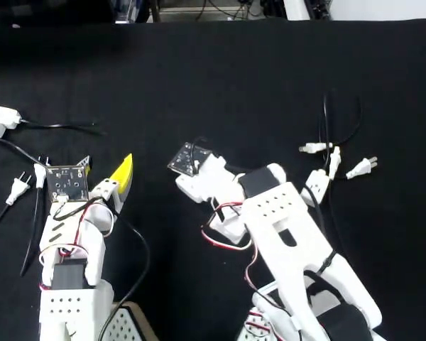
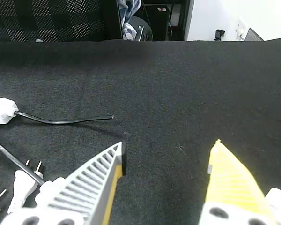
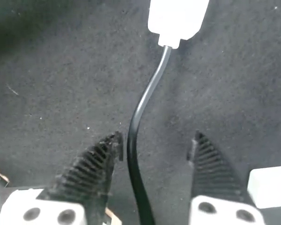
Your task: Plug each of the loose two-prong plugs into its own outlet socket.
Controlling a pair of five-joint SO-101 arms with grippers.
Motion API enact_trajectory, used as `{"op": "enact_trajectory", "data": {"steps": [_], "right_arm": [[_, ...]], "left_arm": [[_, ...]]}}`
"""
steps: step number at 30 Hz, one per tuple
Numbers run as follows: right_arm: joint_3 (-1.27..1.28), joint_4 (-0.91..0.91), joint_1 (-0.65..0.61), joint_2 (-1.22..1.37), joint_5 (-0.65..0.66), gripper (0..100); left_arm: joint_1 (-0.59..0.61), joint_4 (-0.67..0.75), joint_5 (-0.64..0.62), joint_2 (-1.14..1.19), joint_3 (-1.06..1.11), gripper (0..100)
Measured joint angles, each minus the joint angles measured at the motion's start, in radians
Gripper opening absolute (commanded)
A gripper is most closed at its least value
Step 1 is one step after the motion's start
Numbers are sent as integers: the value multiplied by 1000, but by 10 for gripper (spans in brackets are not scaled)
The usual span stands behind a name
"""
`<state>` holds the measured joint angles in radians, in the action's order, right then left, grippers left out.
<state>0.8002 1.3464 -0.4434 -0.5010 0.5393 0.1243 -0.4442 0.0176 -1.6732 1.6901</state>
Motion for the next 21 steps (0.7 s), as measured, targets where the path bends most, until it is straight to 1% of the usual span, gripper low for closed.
{"op": "enact_trajectory", "data": {"steps": [5, 10, 14, 17, 21], "right_arm": [[-5, 55, 0, 0, 12, 276], [-6, 195, 0, 0, 97, 276], [-6, 284, 6, -21, 114, 278], [-6, 304, 77, -89, 126, 279], [-6, 338, 250, -204, 242, 279]], "left_arm": [[0, 0, 0, 0, 0, 299], [0, 0, 0, 0, 0, 299], [0, 0, 0, 0, 0, 299], [0, 0, 0, 0, 0, 298], [0, 0, 0, 0, 0, 298]]}}
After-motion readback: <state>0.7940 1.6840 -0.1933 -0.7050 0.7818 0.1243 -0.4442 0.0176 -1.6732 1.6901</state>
